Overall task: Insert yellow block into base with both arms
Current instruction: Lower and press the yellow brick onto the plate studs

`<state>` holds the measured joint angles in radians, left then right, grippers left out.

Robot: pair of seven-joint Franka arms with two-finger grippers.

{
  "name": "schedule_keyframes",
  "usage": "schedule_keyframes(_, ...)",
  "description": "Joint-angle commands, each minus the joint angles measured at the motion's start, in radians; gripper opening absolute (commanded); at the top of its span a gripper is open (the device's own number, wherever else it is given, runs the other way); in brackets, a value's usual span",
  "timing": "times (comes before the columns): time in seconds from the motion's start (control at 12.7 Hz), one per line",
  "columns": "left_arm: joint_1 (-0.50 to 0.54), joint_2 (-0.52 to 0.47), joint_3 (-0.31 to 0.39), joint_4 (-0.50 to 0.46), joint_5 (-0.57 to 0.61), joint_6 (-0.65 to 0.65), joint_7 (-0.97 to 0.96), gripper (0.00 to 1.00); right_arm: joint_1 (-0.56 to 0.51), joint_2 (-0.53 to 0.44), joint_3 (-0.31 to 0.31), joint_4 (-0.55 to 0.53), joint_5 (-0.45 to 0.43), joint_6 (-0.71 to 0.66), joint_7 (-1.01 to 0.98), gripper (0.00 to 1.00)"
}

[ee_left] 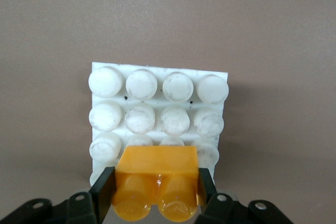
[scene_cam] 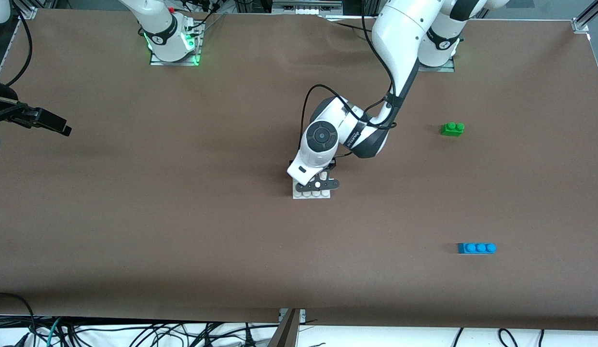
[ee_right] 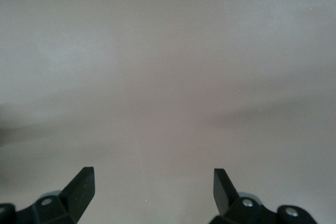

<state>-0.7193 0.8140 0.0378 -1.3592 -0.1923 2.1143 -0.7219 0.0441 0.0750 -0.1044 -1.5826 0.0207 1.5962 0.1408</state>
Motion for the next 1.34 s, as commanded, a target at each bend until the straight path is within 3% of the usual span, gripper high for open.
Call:
schedule_keyframes(0.0,-0.012,0.028,0.019,0.042,-0.024,-0.022,-0.004,0.00,-0.009,-0.031,0.012,-0.027,-0.001,-0.002,-0.006,1.00)
schedule_keyframes(1.26,-0.006,0.065,0.024,0.034,-0.027,-0.016,-0.004,0.00,-0.009,-0.031,0.012,-0.028,-0.001,-0.004,-0.007,1.00)
